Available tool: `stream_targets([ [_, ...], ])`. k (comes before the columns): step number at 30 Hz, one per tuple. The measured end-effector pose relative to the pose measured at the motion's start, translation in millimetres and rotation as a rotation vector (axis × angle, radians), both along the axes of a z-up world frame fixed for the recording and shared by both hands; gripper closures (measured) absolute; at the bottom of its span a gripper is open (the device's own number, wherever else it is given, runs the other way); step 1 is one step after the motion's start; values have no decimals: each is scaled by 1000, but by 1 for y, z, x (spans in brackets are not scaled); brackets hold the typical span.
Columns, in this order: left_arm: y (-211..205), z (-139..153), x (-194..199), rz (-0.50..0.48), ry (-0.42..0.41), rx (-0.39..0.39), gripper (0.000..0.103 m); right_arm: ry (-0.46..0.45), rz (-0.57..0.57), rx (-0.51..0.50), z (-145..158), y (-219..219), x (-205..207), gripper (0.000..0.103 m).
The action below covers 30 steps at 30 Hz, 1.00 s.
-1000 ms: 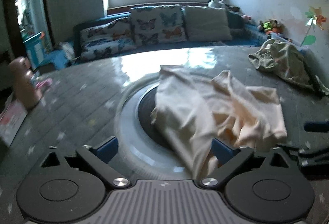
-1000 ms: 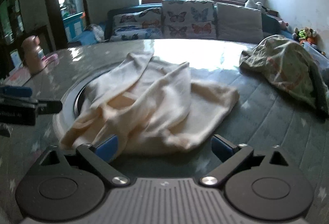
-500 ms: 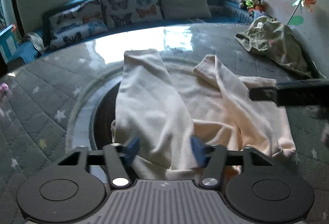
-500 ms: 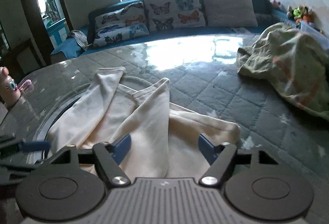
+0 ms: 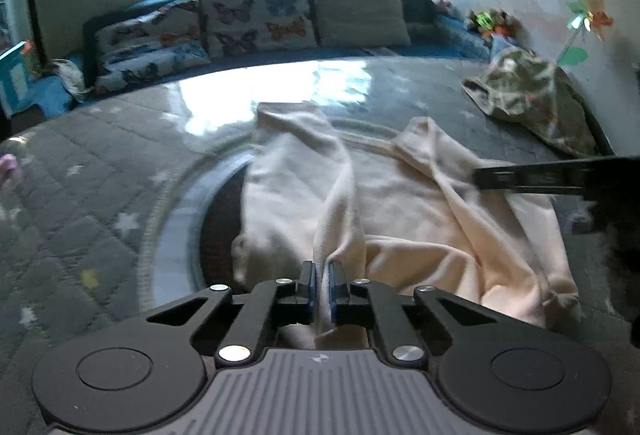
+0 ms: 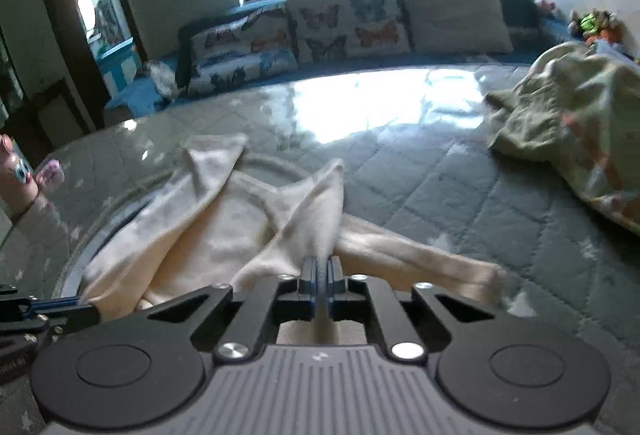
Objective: Fold clothes
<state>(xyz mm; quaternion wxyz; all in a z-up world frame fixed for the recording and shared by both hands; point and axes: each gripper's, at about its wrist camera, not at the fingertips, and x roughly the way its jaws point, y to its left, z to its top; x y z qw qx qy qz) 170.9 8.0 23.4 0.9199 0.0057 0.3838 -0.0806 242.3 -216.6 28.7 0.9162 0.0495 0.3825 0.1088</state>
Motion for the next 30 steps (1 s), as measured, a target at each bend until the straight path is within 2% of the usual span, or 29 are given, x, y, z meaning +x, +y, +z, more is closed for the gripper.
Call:
stream_targets([
  [7,52,18,-35,144,-42,-43,98,-106,-86,42,37,-38,-46,99],
  [12,78,19,-72,188,-18,-96,98,-146,-142,74,49,-65,-91,99],
  [15,88,18,-97,200,12,-155,98,-155,-182,97,50,-84,-118,99],
  [17,89,15,-114,192,39,-175,98,-146,-209,130,50,-97,-140,99],
  [19,85,11,-127,162,62,-157,97,-120,-219,154,46,-107,-155,98],
  [20,84,9,-131,149,75,-151,94,-97,-221,151,42,-110,-162,97],
  [22,84,8,-138,126,91,-143,94,-53,-228,122,32,-116,-173,92],
  [24,83,13,-141,124,66,-130,92,-26,-242,88,26,-121,-179,92],
  [25,83,16,-143,123,52,-123,87,-18,-253,76,24,-123,-181,88],
  [26,82,19,-143,123,38,-117,76,-17,-268,70,24,-126,-182,80],
  [28,80,26,-141,124,9,-99,64,-38,-289,63,28,-133,-186,75],
  [30,78,31,-135,129,-12,-79,61,-58,-289,45,33,-134,-184,74],
])
